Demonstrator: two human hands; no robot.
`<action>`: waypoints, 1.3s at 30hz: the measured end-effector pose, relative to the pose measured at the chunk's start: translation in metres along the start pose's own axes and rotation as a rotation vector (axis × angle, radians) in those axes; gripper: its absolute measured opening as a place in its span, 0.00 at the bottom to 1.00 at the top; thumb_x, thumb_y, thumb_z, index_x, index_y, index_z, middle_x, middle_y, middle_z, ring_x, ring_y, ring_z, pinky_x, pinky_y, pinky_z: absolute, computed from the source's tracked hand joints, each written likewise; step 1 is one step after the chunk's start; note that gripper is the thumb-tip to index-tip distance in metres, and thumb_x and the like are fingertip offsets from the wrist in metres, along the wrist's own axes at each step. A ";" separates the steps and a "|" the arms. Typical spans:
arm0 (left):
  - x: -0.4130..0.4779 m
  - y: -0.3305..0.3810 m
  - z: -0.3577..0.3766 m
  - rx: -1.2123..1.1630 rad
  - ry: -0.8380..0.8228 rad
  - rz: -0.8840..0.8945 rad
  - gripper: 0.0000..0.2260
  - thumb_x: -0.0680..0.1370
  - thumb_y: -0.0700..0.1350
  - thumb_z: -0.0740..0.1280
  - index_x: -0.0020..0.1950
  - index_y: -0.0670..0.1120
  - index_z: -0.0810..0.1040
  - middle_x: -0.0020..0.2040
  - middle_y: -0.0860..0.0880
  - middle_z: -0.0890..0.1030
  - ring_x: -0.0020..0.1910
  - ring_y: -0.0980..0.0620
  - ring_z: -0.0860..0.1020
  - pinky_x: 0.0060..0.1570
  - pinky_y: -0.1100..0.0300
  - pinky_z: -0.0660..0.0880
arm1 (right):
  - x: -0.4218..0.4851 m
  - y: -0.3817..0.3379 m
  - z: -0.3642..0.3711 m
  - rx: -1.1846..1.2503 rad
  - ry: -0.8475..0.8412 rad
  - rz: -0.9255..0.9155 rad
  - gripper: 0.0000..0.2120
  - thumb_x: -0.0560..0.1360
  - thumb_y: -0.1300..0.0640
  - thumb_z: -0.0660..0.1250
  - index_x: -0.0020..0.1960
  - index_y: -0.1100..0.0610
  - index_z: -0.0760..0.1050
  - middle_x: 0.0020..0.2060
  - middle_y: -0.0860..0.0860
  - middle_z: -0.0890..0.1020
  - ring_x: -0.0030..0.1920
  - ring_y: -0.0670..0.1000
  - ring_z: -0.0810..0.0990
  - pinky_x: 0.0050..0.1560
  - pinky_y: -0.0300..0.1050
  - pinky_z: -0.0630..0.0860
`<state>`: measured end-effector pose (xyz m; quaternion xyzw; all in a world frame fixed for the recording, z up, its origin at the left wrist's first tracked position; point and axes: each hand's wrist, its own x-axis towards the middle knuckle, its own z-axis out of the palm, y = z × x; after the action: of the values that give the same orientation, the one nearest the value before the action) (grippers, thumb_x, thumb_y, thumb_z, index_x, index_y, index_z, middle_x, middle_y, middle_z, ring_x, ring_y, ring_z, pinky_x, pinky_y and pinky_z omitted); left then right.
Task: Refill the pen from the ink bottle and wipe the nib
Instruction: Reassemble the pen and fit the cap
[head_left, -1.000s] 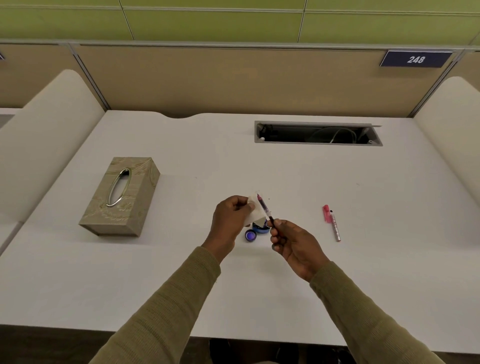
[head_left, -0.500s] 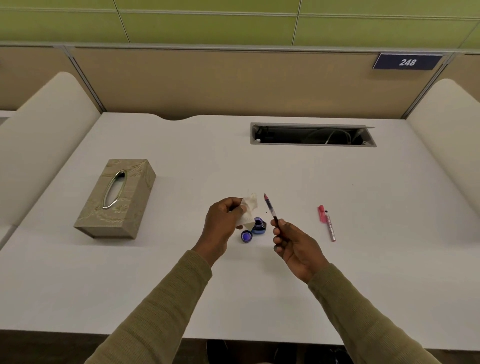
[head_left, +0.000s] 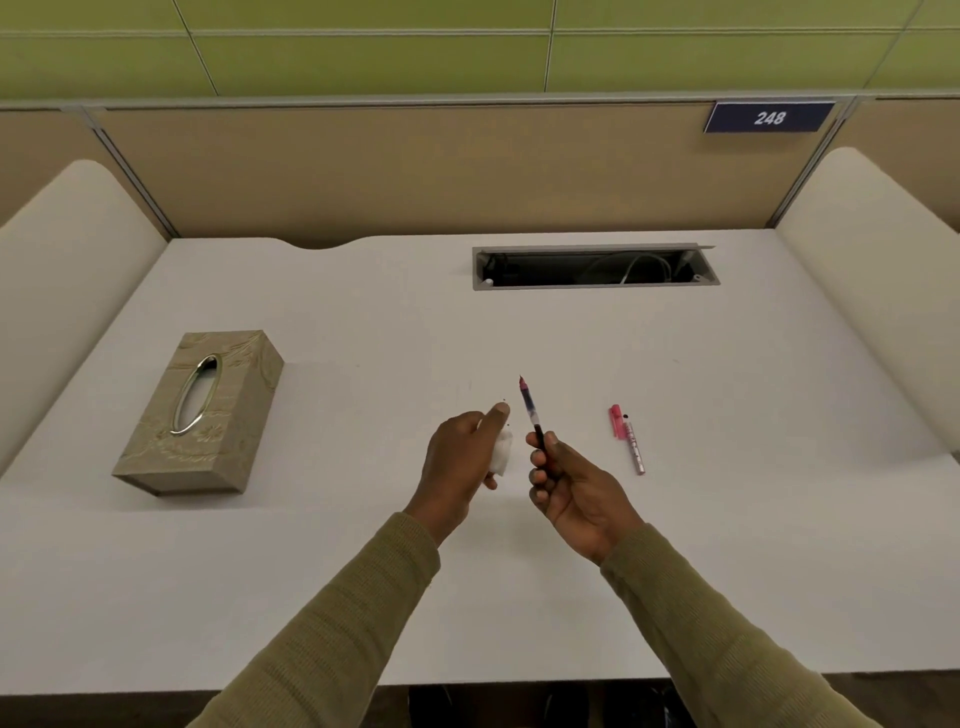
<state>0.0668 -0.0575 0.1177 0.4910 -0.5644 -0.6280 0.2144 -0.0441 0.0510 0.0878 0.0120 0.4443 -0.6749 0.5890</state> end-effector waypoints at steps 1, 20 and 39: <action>-0.001 0.001 0.005 0.024 -0.020 0.035 0.18 0.80 0.54 0.67 0.37 0.43 0.73 0.35 0.44 0.78 0.29 0.46 0.75 0.23 0.63 0.70 | -0.001 -0.001 -0.002 0.000 0.002 -0.003 0.12 0.78 0.53 0.69 0.55 0.60 0.83 0.37 0.50 0.78 0.34 0.47 0.74 0.33 0.38 0.72; 0.008 0.004 0.059 0.022 -0.125 0.127 0.07 0.78 0.46 0.71 0.47 0.42 0.82 0.35 0.48 0.80 0.31 0.51 0.76 0.32 0.55 0.75 | -0.004 -0.028 -0.044 -0.407 0.101 -0.149 0.17 0.81 0.46 0.64 0.57 0.59 0.82 0.43 0.52 0.85 0.39 0.49 0.81 0.40 0.44 0.77; 0.018 0.004 0.078 0.025 -0.069 0.103 0.07 0.78 0.46 0.72 0.48 0.42 0.82 0.37 0.47 0.80 0.32 0.51 0.77 0.33 0.55 0.75 | 0.050 -0.053 -0.130 -1.502 0.751 -0.345 0.10 0.79 0.56 0.65 0.56 0.61 0.75 0.53 0.59 0.77 0.54 0.63 0.78 0.51 0.53 0.74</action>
<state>-0.0090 -0.0345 0.1058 0.4418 -0.6038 -0.6256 0.2209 -0.1679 0.0871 0.0132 -0.2262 0.9348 -0.2330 0.1436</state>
